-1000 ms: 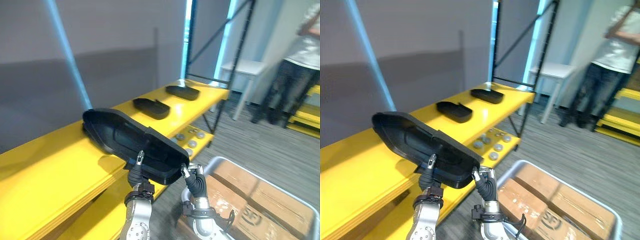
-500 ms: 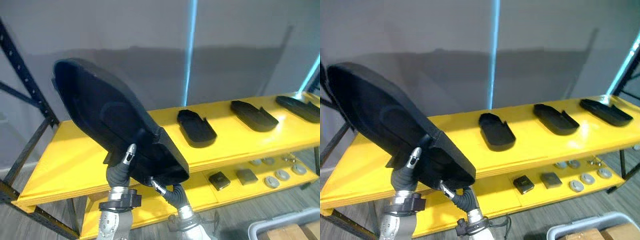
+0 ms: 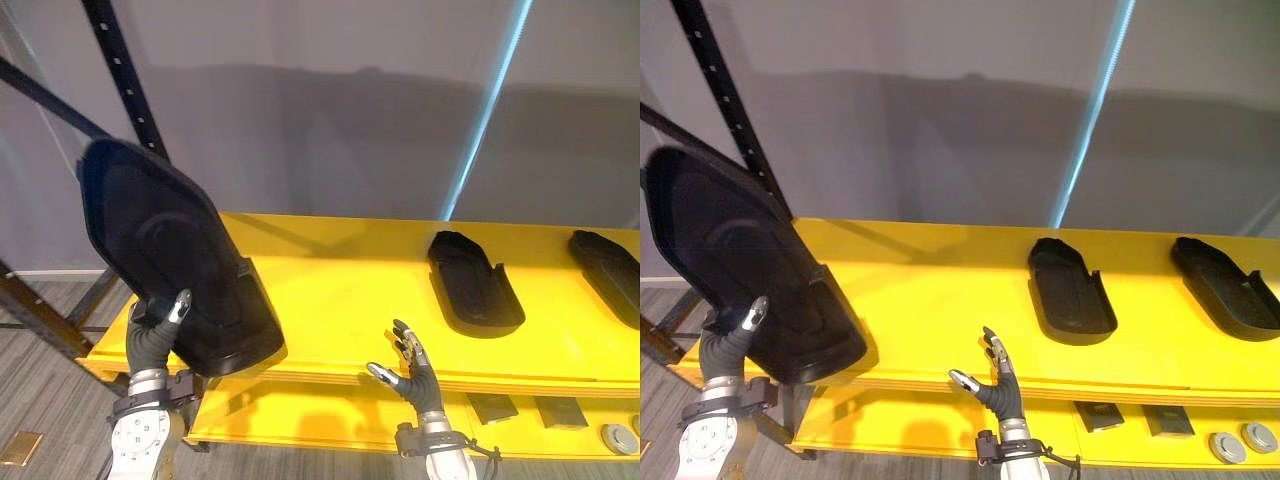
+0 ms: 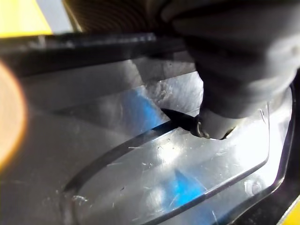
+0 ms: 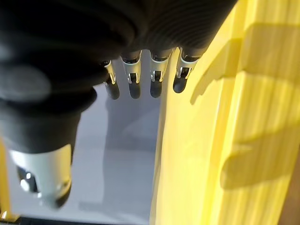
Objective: Walk over and take plastic housings, then place them on the shelf
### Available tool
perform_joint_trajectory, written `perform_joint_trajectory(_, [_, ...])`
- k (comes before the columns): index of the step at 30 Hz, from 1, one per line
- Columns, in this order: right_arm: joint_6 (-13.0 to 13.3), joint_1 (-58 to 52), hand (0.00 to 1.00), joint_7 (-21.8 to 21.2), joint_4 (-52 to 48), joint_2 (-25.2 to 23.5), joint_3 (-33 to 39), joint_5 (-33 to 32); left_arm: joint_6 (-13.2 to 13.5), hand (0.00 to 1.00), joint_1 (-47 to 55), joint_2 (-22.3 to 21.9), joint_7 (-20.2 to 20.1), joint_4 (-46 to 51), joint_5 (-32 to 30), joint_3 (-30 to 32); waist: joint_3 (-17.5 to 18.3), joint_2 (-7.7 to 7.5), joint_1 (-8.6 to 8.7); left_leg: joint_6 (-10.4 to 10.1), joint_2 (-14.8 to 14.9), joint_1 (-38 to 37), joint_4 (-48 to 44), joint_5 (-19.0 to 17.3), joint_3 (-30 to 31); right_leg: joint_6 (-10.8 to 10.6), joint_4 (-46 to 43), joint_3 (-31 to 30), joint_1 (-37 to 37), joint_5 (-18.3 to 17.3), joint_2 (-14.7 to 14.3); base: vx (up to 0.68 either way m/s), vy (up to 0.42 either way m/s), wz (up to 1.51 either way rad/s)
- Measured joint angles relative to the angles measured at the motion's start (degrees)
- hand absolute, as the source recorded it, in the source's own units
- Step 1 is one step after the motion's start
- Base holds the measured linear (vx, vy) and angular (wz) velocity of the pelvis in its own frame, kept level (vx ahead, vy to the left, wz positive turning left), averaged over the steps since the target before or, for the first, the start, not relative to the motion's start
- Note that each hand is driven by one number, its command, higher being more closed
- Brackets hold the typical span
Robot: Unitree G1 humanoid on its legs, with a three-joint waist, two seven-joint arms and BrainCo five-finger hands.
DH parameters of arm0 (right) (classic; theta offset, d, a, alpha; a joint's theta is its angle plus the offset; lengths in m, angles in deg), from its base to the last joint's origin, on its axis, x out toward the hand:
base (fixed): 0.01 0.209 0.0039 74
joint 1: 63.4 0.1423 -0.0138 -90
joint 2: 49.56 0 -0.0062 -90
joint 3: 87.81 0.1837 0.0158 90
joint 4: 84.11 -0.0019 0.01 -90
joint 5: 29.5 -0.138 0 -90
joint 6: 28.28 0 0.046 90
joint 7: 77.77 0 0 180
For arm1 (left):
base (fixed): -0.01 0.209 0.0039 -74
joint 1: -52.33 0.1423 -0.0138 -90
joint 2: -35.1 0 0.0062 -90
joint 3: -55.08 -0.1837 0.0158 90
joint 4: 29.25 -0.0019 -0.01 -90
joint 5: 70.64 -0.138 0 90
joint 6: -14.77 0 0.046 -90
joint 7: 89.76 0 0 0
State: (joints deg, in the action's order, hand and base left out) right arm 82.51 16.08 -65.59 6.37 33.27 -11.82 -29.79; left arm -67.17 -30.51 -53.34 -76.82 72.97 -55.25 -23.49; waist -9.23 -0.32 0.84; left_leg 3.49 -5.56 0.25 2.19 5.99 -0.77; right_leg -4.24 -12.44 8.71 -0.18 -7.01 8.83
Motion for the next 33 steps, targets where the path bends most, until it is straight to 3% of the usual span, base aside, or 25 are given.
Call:
perform_joint_trajectory(4, [0.02,-1.64,0.0,-2.72,-3.86,2.22,5.79,-2.01,-0.66,1.0,-3.6,1.61,-2.71,-9.27,-0.99,1.85,-0.32,1.76,1.92,-0.84,0.77,-0.32,0.31,0.03,-1.22,0.24,-0.44,-0.42,0.25,-0.43,-0.61,0.02,-0.056,-0.09])
perform_joint_trajectory(6, [0.03,-2.37,0.0,-4.99,-5.38,4.38,6.96,-3.27,-2.2,1.0,-5.47,4.16,-5.49,-14.62,-0.81,1.88,-0.5,2.84,2.91,-1.24,1.02,-1.23,0.86,-0.18,-1.91,0.45,-1.36,-0.89,0.37,-0.97,-0.77,-0.04,-0.022,-0.18])
perform_joint_trajectory(8, [-0.02,-4.32,0.0,-9.56,-7.56,5.88,7.04,-7.36,-3.66,1.0,-7.25,7.65,-9.79,-19.75,-0.32,1.86,-0.62,3.85,4.05,-2.16,1.29,-1.98,1.64,-0.66,-3.17,0.41,-3.38,-2.21,1.31,-1.87,-0.91,-0.07,-0.023,-0.23])
perform_joint_trajectory(13, [-2.12,-7.35,0.0,-17.36,-11.98,7.36,3.95,-13.05,-5.68,1.0,-15.6,13.32,-14.4,-30.19,1.15,1.16,-1.54,5.61,5.39,-2.73,2.02,-1.33,1.9,-1.11,-7.41,0.78,-6.86,-5.38,4.58,-2.53,-1.37,-0.08,-0.028,-0.29])
perform_joint_trajectory(14, [-2.78,-7.85,0.0,-18.39,-12.78,7.61,2.76,-13.9,-6.12,1.0,-17.95,14.73,-14.8,-33.16,1.33,0.56,-1.75,6.01,6.32,-2.75,2.3,-1.09,1.88,-1.12,-8.96,0.82,-7.44,-5.92,5.27,-2.63,-1.39,-0.06,-0.021,-0.25])
perform_joint_trajectory(17, [-3.95,-8.06,0.0,-19.16,-15.7,8.99,0.15,-14.97,-7.08,1.0,-22.33,16.69,-16.31,-38.2,2.62,0.41,-2.34,6.75,7.84,-2.89,2.42,-0.05,1.67,-1.28,-12.17,0.73,-9.51,-8.02,7.92,-3.02,-1.39,-0.05,-0.003,-0.32])
perform_joint_trajectory(21, [-3.96,-8.12,0.0,-19.15,-18.43,9.58,-2.12,-15.13,-8.91,1.0,-27.34,18.04,-17.6,-40.71,5.44,-2.47,-4.46,6.67,8.4,-4.0,2.61,0.92,0.13,-2.26,-16.7,0.53,-12.09,-10.04,10.52,-3.68,-1.03,-0.03,0.012,-0.24])
perform_joint_trajectory(24, [-3.97,-7.77,0.0,-18.88,-20.2,10.94,-5.46,-15.19,-10.15,1.0,-27.93,18.05,-17.65,-40.77,6.96,-3.98,-5.92,6.78,9.97,-4.02,3.42,2.23,-1.94,-3.41,-20.89,0.57,-13.39,-10.42,11.89,-4.2,-0.54,-0.01,0.007,-0.05])
perform_joint_trajectory(33, [-3.97,-6.82,0.0,-17.33,-22.03,12.86,-9.02,-16.41,-14.72,1.0,-30.27,18.01,-13.89,-42.66,7.85,-4.5,-8.65,6.85,9.97,-3.9,3.86,4.5,-3.77,-3.32,-21.63,0.64,-15.0,-11.18,14.76,-4.5,-0.65,0.0,0.002,-0.02])
